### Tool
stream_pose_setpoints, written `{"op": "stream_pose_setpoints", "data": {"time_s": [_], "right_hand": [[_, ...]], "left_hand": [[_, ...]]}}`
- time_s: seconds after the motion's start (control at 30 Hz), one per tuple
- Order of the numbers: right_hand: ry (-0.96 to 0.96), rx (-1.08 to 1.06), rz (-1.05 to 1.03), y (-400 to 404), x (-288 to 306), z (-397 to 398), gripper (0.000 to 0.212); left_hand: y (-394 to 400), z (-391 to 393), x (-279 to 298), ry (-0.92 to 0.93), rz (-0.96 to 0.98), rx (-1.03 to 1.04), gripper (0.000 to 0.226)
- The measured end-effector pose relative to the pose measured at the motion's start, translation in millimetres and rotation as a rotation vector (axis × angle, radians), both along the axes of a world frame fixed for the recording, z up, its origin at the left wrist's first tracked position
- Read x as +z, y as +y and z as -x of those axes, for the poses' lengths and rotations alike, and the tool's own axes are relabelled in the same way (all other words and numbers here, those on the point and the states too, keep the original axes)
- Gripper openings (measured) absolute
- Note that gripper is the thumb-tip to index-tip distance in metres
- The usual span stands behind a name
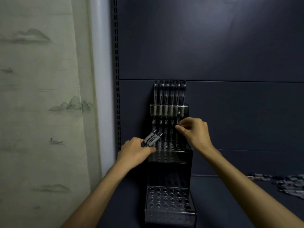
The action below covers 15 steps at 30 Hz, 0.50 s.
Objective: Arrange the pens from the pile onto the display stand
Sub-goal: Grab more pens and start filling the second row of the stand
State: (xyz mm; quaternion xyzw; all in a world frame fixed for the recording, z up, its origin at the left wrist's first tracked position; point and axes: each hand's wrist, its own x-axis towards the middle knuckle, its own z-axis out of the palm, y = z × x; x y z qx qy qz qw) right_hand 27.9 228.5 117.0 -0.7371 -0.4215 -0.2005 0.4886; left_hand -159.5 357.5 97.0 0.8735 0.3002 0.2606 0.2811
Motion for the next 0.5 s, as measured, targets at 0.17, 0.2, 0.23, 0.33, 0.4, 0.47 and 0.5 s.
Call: {"op": "stream_pose_setpoints", "data": {"time_s": [0.17,0.2,0.23,0.33,0.4,0.47,0.5], "right_hand": [[-0.008,-0.058,0.135,-0.3,-12.5,2.6,0.022],[-0.008,-0.071,0.153,0.2,-15.2,3.7,0.021],[-0.013,-0.083,0.165,0.7,-17.3,4.8,0.020],[-0.043,-0.132,0.178,1.9,-20.6,6.4,0.019],[-0.017,-0.139,0.177,2.0,-21.5,5.7,0.021],[0.020,-0.134,0.188,1.7,-22.0,4.5,0.021],[0.035,-0.128,0.207,1.4,-21.9,4.4,0.021]], "left_hand": [[0.6,1.2,-0.8,0.008,-0.019,0.002,0.044],[0.6,1.4,-1.0,0.007,-0.020,0.001,0.043],[0.7,1.5,-1.7,0.005,-0.018,0.001,0.042],[-0.2,2.2,-2.5,0.004,-0.023,0.005,0.043],[0.1,2.6,-3.2,0.003,-0.023,0.004,0.045],[0.2,3.1,-3.2,-0.001,-0.022,0.008,0.046],[-0.2,3.2,-3.0,-0.001,-0.022,0.009,0.046]]}}
